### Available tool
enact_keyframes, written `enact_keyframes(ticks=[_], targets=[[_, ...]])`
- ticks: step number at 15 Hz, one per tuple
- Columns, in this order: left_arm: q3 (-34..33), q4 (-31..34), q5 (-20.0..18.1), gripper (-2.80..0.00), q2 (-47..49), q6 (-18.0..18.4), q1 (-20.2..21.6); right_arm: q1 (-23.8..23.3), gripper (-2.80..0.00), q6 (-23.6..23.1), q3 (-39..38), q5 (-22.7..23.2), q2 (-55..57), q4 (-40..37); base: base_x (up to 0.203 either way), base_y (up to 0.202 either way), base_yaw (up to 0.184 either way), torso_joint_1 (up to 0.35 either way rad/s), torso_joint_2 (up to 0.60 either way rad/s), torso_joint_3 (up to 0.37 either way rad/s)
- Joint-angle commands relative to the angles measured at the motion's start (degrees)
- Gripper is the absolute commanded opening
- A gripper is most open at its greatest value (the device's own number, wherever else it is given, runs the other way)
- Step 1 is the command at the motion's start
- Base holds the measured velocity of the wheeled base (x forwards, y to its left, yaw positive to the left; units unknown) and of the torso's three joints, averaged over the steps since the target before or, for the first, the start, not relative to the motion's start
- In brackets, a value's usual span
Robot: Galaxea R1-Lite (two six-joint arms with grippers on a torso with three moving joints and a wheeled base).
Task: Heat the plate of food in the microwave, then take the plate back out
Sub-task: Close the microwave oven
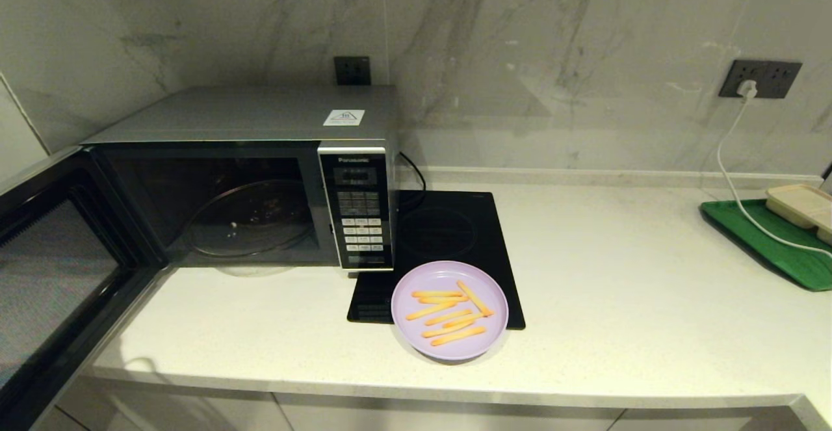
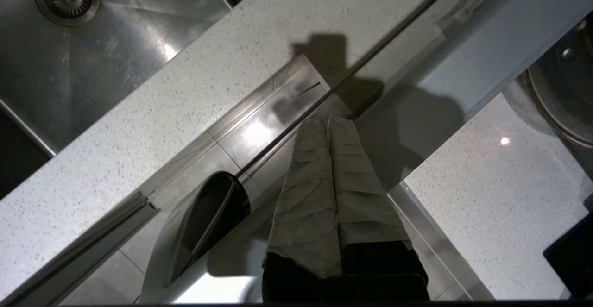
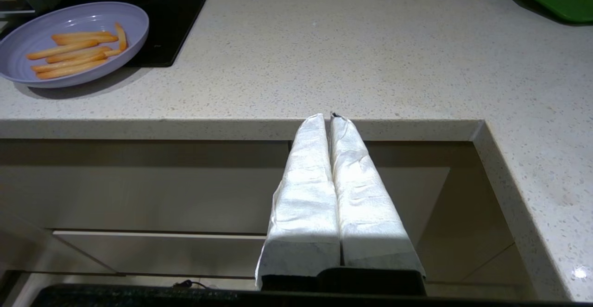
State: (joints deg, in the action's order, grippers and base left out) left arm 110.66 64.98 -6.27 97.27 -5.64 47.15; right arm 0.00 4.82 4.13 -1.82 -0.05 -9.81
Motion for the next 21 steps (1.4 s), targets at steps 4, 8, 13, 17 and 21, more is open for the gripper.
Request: enact_keyframes(ticks=[4,8,13,17,21], targets=[[-0.77,0.15,0.45,-2.80,0.91,-0.16,0.04,0.02,-2.80,0.02,0.00,-0.03,0.05,-0.03,0.000,0.000,0.000,0.000,0.00,0.000],[-2.91,0.31,0.10,-2.80,0.13,-0.16,-0.31,0.05,-2.80,0.02,0.00,-0.03,0.05,-0.03,0.000,0.000,0.000,0.000,0.00,0.000],[-6.10,0.50,0.02,-2.80,-4.52,-2.95,-6.81,0.09,-2.80,0.02,0.00,-0.03,0.05,-0.03,0.000,0.000,0.000,0.000,0.00,0.000],[-7.26,3.92,-0.10,-2.80,-10.12,-7.58,-19.50,0.05,-2.80,0.02,0.00,-0.03,0.05,-0.11,0.000,0.000,0.000,0.000,0.00,0.000],[-7.38,5.95,1.62,-2.80,-12.70,-19.60,-37.14,0.03,-2.80,0.02,0.00,-0.03,0.05,-0.03,0.000,0.000,0.000,0.000,0.00,0.000]])
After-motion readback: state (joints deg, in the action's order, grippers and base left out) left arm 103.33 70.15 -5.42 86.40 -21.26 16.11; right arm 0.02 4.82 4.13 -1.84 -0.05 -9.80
